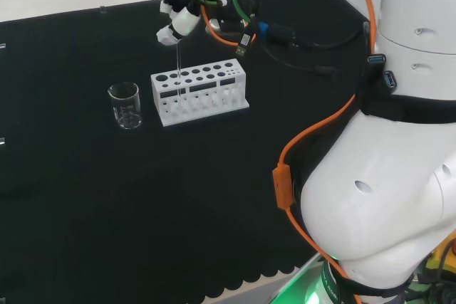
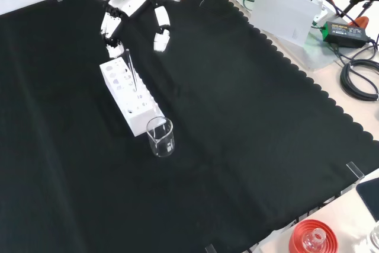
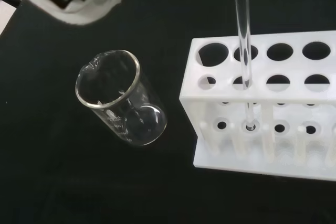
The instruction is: Take the glass rod from the white test tube rack.
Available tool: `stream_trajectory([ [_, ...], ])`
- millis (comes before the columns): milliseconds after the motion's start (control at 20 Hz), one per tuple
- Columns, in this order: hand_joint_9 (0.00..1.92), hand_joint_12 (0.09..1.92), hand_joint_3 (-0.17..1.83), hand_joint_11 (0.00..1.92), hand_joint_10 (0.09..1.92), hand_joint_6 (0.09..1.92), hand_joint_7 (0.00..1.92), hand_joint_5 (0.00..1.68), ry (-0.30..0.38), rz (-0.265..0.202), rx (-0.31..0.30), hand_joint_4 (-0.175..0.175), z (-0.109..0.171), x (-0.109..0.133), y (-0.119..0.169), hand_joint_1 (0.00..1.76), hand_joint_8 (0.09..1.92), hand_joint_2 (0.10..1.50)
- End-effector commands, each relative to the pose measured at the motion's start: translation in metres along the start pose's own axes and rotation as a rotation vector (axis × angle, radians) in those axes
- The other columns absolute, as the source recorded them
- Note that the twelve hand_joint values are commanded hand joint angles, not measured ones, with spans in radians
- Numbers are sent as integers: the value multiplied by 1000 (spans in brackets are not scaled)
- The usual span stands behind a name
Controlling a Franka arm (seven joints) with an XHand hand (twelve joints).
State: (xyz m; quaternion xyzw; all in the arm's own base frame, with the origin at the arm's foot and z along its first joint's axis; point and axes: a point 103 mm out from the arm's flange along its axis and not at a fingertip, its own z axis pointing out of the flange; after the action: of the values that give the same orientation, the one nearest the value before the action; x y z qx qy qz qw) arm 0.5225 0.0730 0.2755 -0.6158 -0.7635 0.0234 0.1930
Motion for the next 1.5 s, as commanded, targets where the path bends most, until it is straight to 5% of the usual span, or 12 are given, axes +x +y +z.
stream_trajectory([
  [50, 630, 1409, 658, 512, 902, 928, 546, 259, 2, 0, 28, -175, 5, -13, 3, 787, 959, 503],
  [1000, 771, 1338, 651, 674, 856, 1018, 697, 345, -14, 0, 52, -175, 15, -23, 20, 814, 916, 527],
  [1500, 909, 1272, 728, 806, 774, 1030, 793, 481, -64, 1, 64, -175, 20, -20, 24, 1007, 869, 505],
])
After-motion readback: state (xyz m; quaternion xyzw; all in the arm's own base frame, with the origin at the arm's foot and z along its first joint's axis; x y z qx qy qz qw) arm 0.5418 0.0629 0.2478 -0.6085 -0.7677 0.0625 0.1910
